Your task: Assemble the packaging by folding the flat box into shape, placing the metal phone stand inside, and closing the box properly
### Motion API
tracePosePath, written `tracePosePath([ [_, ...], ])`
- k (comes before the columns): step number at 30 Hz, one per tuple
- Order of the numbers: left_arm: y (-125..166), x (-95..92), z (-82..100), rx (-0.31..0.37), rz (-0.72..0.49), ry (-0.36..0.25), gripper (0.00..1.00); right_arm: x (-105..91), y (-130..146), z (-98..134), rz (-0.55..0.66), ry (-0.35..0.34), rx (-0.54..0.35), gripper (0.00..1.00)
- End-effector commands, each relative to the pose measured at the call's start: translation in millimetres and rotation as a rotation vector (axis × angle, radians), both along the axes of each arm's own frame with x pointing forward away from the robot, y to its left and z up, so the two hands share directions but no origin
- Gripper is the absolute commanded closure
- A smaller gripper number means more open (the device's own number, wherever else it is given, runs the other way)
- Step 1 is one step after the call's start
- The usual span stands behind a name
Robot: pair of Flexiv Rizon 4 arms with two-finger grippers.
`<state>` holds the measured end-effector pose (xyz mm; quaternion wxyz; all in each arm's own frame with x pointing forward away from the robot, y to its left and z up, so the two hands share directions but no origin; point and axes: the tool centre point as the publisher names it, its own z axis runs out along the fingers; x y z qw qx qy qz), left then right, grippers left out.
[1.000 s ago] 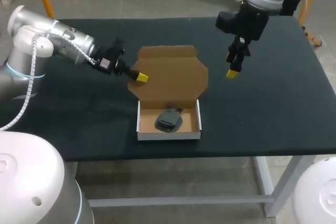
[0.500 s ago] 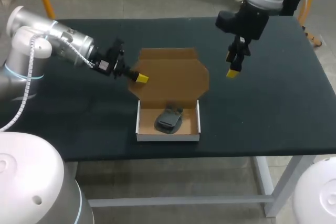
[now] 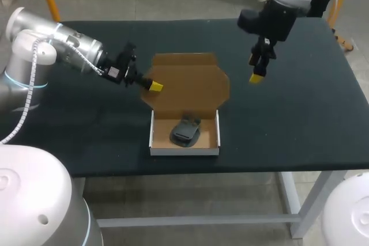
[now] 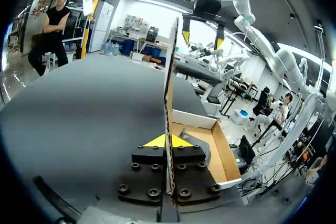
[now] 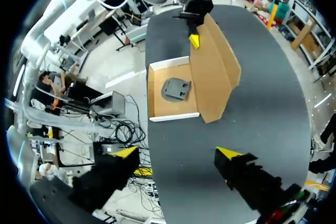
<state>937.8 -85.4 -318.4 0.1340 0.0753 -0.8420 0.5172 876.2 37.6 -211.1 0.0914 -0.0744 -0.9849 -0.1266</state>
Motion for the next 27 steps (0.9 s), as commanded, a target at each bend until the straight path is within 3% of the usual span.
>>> tracePosePath([
  [1,0.7,-0.1,-1.4,0.0,-0.001,0.0,1.0,-3.4,0.5,5.7,0.002,-0.012,-0.001,0.0],
  [5,0.8,-0.6,-1.2,-0.001,0.007,-0.006,1.0,-2.4,1.8,7.0,0.005,-0.017,0.001,0.0],
  [15,4.6,-8.0,8.0,-0.012,0.069,-0.141,1.0,-2.5,5.2,8.1,0.015,-0.02,-0.002,0.0],
  [27,1.6,-18.5,12.7,0.023,0.096,-0.287,1.0,-0.2,7.7,9.5,0.023,-0.023,-0.002,0.0],
])
